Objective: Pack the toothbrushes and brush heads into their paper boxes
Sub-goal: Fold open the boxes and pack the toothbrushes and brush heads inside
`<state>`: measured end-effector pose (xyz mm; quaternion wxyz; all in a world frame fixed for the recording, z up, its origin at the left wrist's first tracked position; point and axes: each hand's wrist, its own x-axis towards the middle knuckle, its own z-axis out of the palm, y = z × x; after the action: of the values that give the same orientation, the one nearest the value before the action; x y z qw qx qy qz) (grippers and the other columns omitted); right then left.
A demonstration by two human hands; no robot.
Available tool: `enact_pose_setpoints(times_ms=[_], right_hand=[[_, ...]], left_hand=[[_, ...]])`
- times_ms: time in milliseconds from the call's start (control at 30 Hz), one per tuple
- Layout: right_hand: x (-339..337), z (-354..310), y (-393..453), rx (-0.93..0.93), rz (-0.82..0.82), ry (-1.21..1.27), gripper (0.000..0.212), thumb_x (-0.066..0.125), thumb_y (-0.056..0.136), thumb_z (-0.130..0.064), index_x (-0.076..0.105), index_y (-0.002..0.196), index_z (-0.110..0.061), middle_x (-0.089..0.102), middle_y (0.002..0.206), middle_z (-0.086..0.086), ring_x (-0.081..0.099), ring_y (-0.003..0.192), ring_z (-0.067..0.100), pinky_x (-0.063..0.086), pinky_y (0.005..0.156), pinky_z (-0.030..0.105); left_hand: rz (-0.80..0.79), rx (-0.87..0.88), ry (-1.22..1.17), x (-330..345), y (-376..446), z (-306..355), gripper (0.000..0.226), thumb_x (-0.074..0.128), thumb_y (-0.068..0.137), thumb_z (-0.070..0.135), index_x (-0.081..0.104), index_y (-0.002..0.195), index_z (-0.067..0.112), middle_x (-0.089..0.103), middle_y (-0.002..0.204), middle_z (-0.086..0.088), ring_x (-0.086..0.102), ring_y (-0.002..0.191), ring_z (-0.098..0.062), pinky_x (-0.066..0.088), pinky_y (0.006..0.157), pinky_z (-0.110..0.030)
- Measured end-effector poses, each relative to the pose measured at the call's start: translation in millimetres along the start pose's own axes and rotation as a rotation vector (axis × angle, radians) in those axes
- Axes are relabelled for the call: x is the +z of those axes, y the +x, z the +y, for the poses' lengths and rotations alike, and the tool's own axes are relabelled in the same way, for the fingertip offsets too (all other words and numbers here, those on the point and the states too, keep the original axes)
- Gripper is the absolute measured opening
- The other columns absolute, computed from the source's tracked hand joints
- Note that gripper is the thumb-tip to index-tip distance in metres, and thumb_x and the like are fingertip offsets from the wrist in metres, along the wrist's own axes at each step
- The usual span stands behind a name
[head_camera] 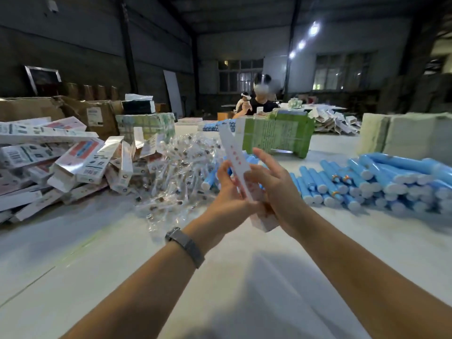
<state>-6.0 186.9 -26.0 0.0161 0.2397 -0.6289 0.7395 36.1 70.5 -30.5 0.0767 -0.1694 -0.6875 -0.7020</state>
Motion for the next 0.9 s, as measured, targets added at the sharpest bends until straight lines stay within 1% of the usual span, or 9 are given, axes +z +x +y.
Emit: enact_pose_setpoints(times_ms=[67,133,200,267,367,467,567,733,900], right_hand=[[-13,4,0,0.036,-0.105,-0.082,0.049,0.069,0.077,-0.027,0.055,0.122,-0.041,0.071,0.116,-0.007,0.07,0.104,0.017,0.056,0.078,0.031],[-28,11,3,0.073,-0.145,-0.13,0.036,0.066,0.083,-0.037,0.06,0.118,-0.044,0.071,0.115,-0.008,0.066,0.111,0.015,0.05,0.091,0.039],[-42,18,11,0.098,-0.012,-0.226,0.027,0.062,0.085,-0.042,0.064,0.112,-0.039,0.072,0.105,-0.011,0.064,0.107,0.015,0.048,0.087,0.036],[-54,31,22,0.124,0.183,-0.518,0.021,0.059,0.091,-0.034,0.065,0.11,-0.032,0.07,0.108,-0.009,0.061,0.107,0.017,0.047,0.089,0.035],[-60,50,36,0.17,0.095,-1.066,0.039,0.054,0.094,-0.031,0.058,0.133,-0.03,0.06,0.133,0.0,0.054,0.122,0.023,0.043,0.103,0.04],[-54,57,47,0.295,-0.074,-1.291,0.051,0.047,0.095,-0.044,0.042,0.145,-0.037,0.054,0.14,0.006,0.053,0.123,0.028,0.046,0.101,0.043],[-50,58,55,0.342,-0.131,-1.439,0.047,0.046,0.095,-0.051,0.048,0.138,-0.033,0.058,0.133,0.003,0.055,0.117,0.027,0.049,0.095,0.042],[-52,44,57,0.18,0.099,-1.492,0.019,0.053,0.092,-0.031,0.064,0.107,-0.031,0.061,0.106,0.0,0.059,0.103,0.024,0.044,0.074,0.033],[-73,54,52,0.329,0.104,-1.547,0.036,0.058,0.089,-0.028,0.054,0.125,-0.027,0.057,0.123,0.005,0.056,0.114,0.029,0.04,0.076,0.032]], left_hand=[[0.018,0.05,-0.043,1,2,-14,0.054,0.067,0.079,-0.001,0.046,0.128,0.011,0.069,0.096,0.004,0.069,0.077,0.0,0.053,0.063,-0.014],[0.068,0.063,-0.063,1,1,-25,0.041,0.065,0.073,0.014,0.057,0.113,0.017,0.07,0.084,0.017,0.066,0.075,0.004,0.048,0.059,-0.01],[0.108,0.05,0.037,2,1,-35,0.045,0.067,0.069,0.022,0.051,0.11,0.027,0.063,0.076,0.03,0.061,0.069,0.009,0.047,0.057,-0.01],[0.134,0.074,0.202,4,0,-44,0.05,0.07,0.065,0.025,0.044,0.106,0.036,0.059,0.077,0.033,0.059,0.069,0.008,0.051,0.06,-0.014],[0.168,0.139,0.324,3,-1,-53,0.06,0.077,0.063,0.032,0.037,0.108,0.037,0.059,0.089,0.033,0.061,0.077,0.006,0.056,0.07,-0.024],[0.183,0.158,0.304,0,1,-56,0.074,0.086,0.055,0.048,0.035,0.109,0.047,0.06,0.097,0.031,0.063,0.087,0.006,0.056,0.073,-0.02],[0.214,0.162,0.266,-5,4,-58,0.069,0.078,0.057,0.064,0.038,0.11,0.049,0.062,0.098,0.026,0.064,0.086,0.002,0.058,0.078,-0.03],[0.258,0.2,0.244,-9,8,-57,0.059,0.066,0.067,0.07,0.043,0.109,0.038,0.063,0.086,0.024,0.06,0.073,0.002,0.053,0.071,-0.026],[0.305,0.241,0.264,-9,6,-51,0.057,0.082,0.054,0.06,0.041,0.092,0.048,0.067,0.08,0.023,0.065,0.066,0.001,0.049,0.057,-0.013]])
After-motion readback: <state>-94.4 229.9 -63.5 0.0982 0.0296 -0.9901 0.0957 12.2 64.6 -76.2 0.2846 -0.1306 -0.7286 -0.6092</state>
